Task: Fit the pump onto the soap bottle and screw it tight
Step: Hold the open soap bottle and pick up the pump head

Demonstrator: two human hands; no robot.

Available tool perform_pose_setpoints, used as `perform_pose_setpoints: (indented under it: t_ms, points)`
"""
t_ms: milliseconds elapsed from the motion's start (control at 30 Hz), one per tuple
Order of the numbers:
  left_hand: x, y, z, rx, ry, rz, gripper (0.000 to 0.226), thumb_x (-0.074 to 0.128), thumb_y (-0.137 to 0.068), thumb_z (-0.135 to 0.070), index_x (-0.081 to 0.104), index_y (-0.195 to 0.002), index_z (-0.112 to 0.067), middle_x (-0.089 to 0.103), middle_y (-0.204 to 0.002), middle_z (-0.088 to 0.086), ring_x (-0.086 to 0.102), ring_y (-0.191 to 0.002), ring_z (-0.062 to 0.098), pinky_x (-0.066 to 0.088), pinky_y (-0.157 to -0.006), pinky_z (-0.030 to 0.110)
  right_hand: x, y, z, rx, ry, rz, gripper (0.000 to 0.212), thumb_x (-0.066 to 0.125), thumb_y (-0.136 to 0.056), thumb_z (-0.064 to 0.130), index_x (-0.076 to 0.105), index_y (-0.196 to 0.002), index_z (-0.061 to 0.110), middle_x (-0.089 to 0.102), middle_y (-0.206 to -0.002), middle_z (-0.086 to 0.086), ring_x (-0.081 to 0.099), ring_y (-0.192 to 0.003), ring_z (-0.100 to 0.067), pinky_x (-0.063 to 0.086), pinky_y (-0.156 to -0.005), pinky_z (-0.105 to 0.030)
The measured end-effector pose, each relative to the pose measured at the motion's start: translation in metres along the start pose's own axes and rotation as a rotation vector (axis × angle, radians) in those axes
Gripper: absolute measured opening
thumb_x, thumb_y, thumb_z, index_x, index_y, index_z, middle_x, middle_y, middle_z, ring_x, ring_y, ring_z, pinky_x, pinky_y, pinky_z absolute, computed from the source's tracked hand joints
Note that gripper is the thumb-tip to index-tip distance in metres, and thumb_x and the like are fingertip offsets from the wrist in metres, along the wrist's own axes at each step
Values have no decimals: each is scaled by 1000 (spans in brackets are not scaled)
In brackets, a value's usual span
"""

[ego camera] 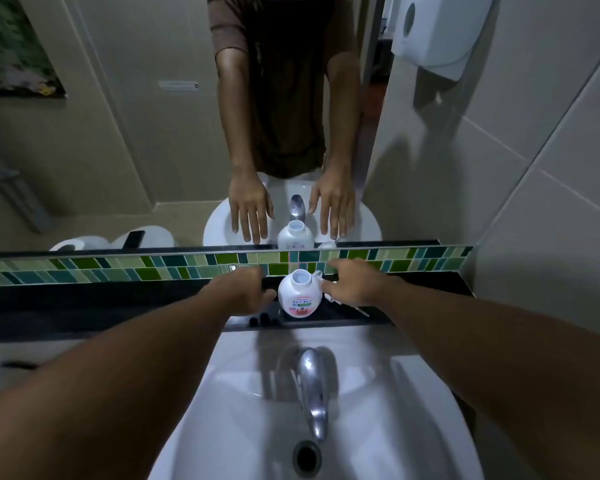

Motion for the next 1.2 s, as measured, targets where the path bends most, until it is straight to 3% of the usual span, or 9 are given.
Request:
perform_pose_setpoints:
  t_ms: [167, 367, 533, 700, 833, 1100, 1200]
  points:
    - [12, -6, 2, -12, 27, 39, 48, 62, -92, -50, 58, -124, -14, 70, -118, 15, 65, -103, 32, 55, -89, 43, 8, -3, -1, -14, -35, -3, 49, 57, -86, 55, 66, -117, 18, 70, -121, -11, 65, -106, -30, 57, -92, -45]
    - [18, -13, 1, 8, 88, 37, 56, 73, -85, -55, 56, -124, -19, 70, -117, 9, 63, -98, 28, 54, -86, 41, 20, -10, -11, -16, -37, 1, 42, 64, -89, 49, 65, -113, 16, 70, -114, -8, 65, -103, -32, 56, -90, -45]
    - [27, -18, -3, 32, 192, 46, 76, 81, -74, -56, 53, -135, -21, 70, -128, 7, 66, -109, 27, 56, -95, 47, 24, -13, -12, -33, -17, 8, 40, 68, -86, 46, 65, -114, 18, 69, -111, -7, 64, -97, -30, 56, -84, -41]
    - [31, -19, -16, 92, 367, 10, 80, 92, -73, -38, 53, -140, -18, 68, -135, 7, 67, -116, 26, 55, -101, 48, 32, -14, -16, -46, 19, 36, 28, 69, -85, 31, 64, -110, 20, 68, -102, -4, 63, -93, -30, 53, -78, -36]
    - [34, -23, -14, 80, 505, -31, 93, 97, -62, -41, 52, -142, -22, 69, -134, 3, 68, -115, 23, 56, -102, 48, 34, -15, -23, -32, 18, 20, 26, 69, -84, 33, 64, -107, 21, 69, -106, -5, 62, -92, -30, 55, -80, -38]
    - [43, -32, -11, 89, 717, -42, 72, 97, -67, -13, 66, -132, -19, 77, -120, 2, 73, -109, 21, 57, -102, 47, 41, -19, -29, -51, 8, -70, 9, 63, -93, 33, 56, -90, 28, 63, -93, 1, 61, -87, -30, 38, -63, -34]
    - [45, -32, -13, 104, 707, -35, 69, 94, -71, -12, 66, -134, -19, 76, -122, 1, 72, -109, 19, 56, -102, 42, 43, -22, -32, -31, 16, -126, 8, 62, -95, 32, 56, -94, 26, 66, -98, -3, 61, -90, -32, 39, -65, -35]
Point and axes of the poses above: each hand's wrist, its own y-axis away from the middle knuckle, its own x-axis out of the palm, z = x × y, the point moved 10 cm from there along -y, towards the middle knuckle
